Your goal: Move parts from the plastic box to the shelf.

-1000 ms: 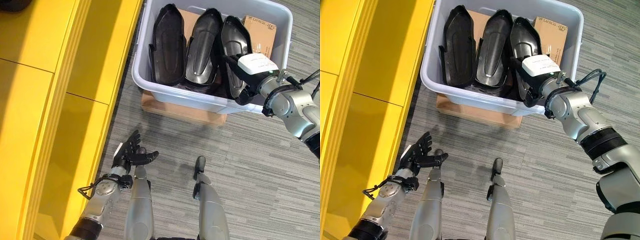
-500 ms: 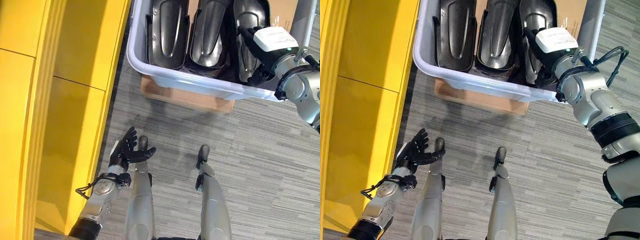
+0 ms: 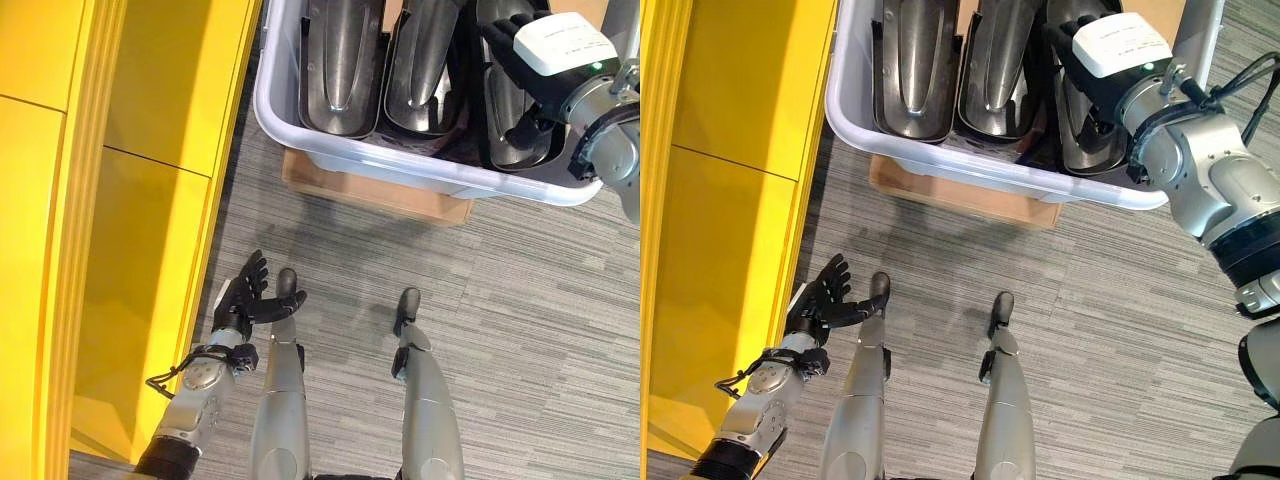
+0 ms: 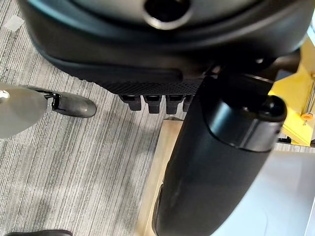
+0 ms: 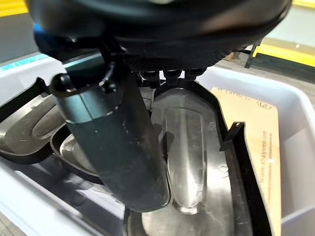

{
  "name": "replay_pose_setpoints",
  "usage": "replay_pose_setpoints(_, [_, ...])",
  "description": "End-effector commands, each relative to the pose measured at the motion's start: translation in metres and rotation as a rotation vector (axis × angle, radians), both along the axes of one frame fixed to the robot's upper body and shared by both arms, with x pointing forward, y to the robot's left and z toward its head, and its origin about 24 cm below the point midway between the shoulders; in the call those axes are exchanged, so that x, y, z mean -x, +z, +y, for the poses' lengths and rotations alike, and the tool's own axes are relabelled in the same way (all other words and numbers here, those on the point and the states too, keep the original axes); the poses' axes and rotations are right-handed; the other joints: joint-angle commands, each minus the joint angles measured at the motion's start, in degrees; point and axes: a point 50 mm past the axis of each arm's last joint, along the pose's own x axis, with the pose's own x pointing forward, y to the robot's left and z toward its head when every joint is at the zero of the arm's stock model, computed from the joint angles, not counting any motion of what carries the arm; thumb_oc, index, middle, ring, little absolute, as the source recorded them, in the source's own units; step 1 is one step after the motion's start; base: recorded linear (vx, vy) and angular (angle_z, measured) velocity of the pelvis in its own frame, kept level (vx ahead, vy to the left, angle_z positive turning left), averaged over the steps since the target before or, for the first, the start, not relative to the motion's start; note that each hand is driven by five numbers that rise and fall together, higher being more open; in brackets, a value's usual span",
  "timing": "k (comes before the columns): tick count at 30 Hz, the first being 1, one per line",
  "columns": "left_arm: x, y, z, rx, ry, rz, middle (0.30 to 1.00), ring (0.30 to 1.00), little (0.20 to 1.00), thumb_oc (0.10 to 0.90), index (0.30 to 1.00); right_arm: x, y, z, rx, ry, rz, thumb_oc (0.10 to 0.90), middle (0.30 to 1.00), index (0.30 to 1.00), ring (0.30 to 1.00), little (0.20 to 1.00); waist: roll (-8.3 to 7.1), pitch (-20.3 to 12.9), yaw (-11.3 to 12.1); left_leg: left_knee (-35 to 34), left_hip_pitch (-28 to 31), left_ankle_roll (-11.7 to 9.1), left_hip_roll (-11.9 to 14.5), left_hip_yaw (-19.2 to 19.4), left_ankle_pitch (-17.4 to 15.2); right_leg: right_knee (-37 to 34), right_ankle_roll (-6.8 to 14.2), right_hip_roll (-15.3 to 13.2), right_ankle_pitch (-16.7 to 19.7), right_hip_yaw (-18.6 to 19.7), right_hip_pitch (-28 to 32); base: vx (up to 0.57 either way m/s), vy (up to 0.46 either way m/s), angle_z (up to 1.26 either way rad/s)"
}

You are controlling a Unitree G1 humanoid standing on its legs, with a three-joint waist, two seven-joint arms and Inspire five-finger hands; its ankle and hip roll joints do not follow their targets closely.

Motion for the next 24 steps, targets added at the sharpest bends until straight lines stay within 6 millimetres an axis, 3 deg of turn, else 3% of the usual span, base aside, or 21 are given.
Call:
replay_pose_setpoints(1, [0.012,0.022,0.012,-0.016,0.008,-0.119,1.0,1.0,1.0,0.9,1.0,0.026,0.063,-0.01,0.032,-0.033,-0.213,0.9,1.0,1.0,1.0,1.0,-1.48,-0.9,-0.1,1.5,4.3,-0.4,2.7,1.4,-3.8,-4.4,-2.8,0.9,5.5,-0.4,1.3,0.0,0.0,0.0])
replay_pose_setpoints(8, [0.013,0.026,0.02,-0.029,0.044,-0.139,1.0,1.0,1.0,0.9,1.0,0.024,0.081,-0.013,0.038,-0.084,-0.243,0.9,1.0,1.0,1.0,1.0,-0.79,-0.7,0.4,0.5,2.0,-0.6,2.7,1.2,-3.0,-3.7,-2.8,1.1,5.4,0.0,-1.9,0.0,-0.004,0.0])
replay_pose_setpoints(19, [0.011,0.028,0.018,0.001,0.064,-0.155,1.0,1.0,1.0,0.9,1.0,0.016,0.09,-0.025,-0.008,-0.17,-0.262,0.9,1.0,1.0,1.0,1.0,0.79,-0.7,0.8,0.2,-2.1,-0.8,2.5,0.6,-2.2,-2.3,-3.0,1.4,5.4,0.5,-7.2,0.0,-0.001,-0.01])
replay_pose_setpoints(24, [0.011,0.03,0.018,0.008,0.071,-0.167,1.0,1.0,1.0,0.9,1.0,0.017,0.104,-0.034,-0.045,-0.23,-0.306,0.9,1.0,1.0,1.0,1.0,1.65,-0.7,1.3,0.0,-4.1,-0.9,2.3,0.4,-1.7,-1.6,-2.9,1.3,5.5,0.5,-9.6,0.0,-0.004,0.01])
